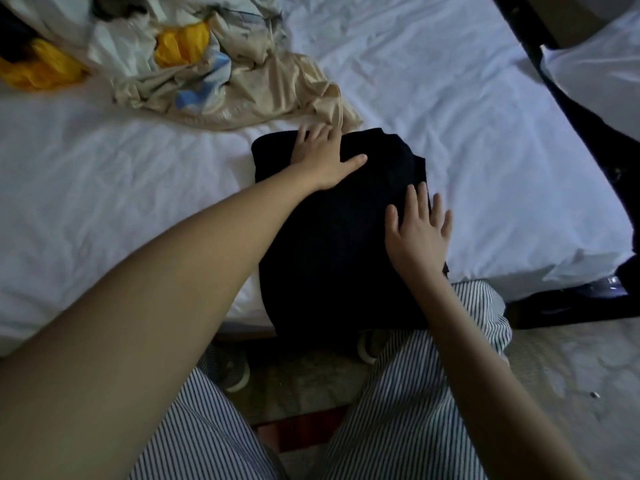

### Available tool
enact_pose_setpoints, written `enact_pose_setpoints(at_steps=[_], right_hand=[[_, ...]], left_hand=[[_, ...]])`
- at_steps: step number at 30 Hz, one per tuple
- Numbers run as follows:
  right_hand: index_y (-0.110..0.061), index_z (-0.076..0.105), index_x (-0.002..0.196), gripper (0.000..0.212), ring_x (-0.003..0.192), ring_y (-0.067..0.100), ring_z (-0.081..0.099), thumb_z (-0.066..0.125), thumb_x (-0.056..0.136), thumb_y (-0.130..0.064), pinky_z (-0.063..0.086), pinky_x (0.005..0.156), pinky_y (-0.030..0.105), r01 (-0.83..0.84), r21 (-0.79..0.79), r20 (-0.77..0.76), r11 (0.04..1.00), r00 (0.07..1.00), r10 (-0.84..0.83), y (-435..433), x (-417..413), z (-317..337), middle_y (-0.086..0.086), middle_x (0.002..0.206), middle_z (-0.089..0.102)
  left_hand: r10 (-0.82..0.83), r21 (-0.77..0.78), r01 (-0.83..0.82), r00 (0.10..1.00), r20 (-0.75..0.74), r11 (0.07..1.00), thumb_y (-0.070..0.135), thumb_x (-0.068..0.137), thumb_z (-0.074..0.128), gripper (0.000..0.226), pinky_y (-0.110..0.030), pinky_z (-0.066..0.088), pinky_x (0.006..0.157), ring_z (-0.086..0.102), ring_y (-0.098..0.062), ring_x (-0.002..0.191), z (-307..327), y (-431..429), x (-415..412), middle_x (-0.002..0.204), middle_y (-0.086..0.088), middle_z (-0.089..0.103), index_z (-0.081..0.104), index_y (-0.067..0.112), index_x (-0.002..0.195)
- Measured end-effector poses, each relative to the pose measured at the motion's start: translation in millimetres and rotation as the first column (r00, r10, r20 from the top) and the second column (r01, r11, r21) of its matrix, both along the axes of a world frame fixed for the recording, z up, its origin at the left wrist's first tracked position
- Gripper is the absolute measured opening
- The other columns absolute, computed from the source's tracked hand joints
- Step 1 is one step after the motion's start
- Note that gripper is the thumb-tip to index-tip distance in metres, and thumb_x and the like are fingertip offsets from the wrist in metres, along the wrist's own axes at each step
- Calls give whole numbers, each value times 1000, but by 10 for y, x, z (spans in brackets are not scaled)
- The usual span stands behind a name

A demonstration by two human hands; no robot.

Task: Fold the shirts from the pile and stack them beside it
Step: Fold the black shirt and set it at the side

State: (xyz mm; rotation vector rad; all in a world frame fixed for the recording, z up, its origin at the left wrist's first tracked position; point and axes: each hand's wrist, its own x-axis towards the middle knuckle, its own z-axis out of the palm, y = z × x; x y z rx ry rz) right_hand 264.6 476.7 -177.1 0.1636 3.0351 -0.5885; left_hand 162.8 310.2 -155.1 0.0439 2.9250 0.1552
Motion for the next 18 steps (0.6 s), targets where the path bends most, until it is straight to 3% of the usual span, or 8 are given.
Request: enact_pose_setpoints(at_steps=[3, 5, 6, 8, 10, 12, 15, 18], right_hand=[[-8, 48, 134, 48, 136, 32, 32, 39, 95, -34, 17, 112, 42, -16, -234, -246, 972, 968, -43, -164, 551, 48, 14, 145, 41], [-8, 58, 119, 41, 120, 24, 48, 43, 90, -34, 37, 103, 41, -48, -492, -285, 869, 953, -108, -342, 1033, 38, 9, 127, 54], [-12, 57, 115, 37, 117, 18, 48, 46, 88, -35, 41, 100, 39, 0, -606, -215, 796, 963, -164, -427, 1249, 21, 4, 122, 53], [-20, 49, 113, 28, 115, 14, 44, 55, 88, -32, 40, 100, 34, 249, -740, 32, 625, 941, -338, -568, 1530, 4, -3, 119, 43], [-17, 39, 119, 37, 120, 17, 39, 60, 89, -22, 38, 98, 29, 533, -755, 333, 383, 814, -476, -644, 1606, -24, -3, 123, 32], [-10, 26, 136, 60, 126, 19, 37, 62, 89, -20, 33, 97, 22, 683, -715, 550, 147, 680, -485, -650, 1559, -11, 5, 137, 28], [-6, 9, 147, 83, 137, 23, 30, 63, 88, -30, 27, 105, 24, 773, -634, 720, -22, 579, -382, -615, 1480, -64, 10, 150, 26], [-12, 18, 148, 80, 134, 20, 36, 65, 87, -30, 31, 106, 28, 735, -663, 730, -144, 591, -344, -612, 1419, -91, 5, 147, 35]], left_hand=[[-21, 18, 21, 1000, -9, 1000, 70, 89, 28, 86, -38, 15, 114, 22, -24, 143, 29, -11, -7, 155, -9, 26, 21, 9, 149], [-35, -26, 36, 999, 23, 999, 72, 88, 26, 88, -39, 14, 115, 19, -23, 144, 58, -10, -2, 157, -8, 21, 17, 10, 150], [-38, -39, 40, 998, 42, 998, 73, 88, 25, 89, -39, 12, 115, 16, -23, 145, 64, -13, 3, 158, -8, 17, 14, 10, 151], [-41, -51, 44, 997, 69, 998, 73, 88, 23, 91, -40, 10, 116, 12, -23, 146, 58, -13, 26, 159, -8, 11, 9, 10, 152], [-45, -61, 50, 996, 81, 997, 74, 87, 24, 92, -41, 9, 117, 10, -24, 146, 51, 4, 58, 160, -8, 9, 7, 10, 152], [-42, -63, 47, 996, 81, 997, 75, 86, 26, 94, -43, 11, 116, 11, -26, 146, 58, 19, 66, 159, -8, 9, 8, 10, 152], [-30, -60, 34, 997, 71, 998, 76, 84, 29, 95, -45, 13, 115, 13, -29, 144, 58, 19, 55, 158, -9, 11, 10, 11, 151], [-32, -42, 33, 999, 25, 999, 77, 83, 34, 96, -45, 16, 114, 18, -30, 142, 29, 32, 99, 156, -9, 17, 13, 12, 151]])
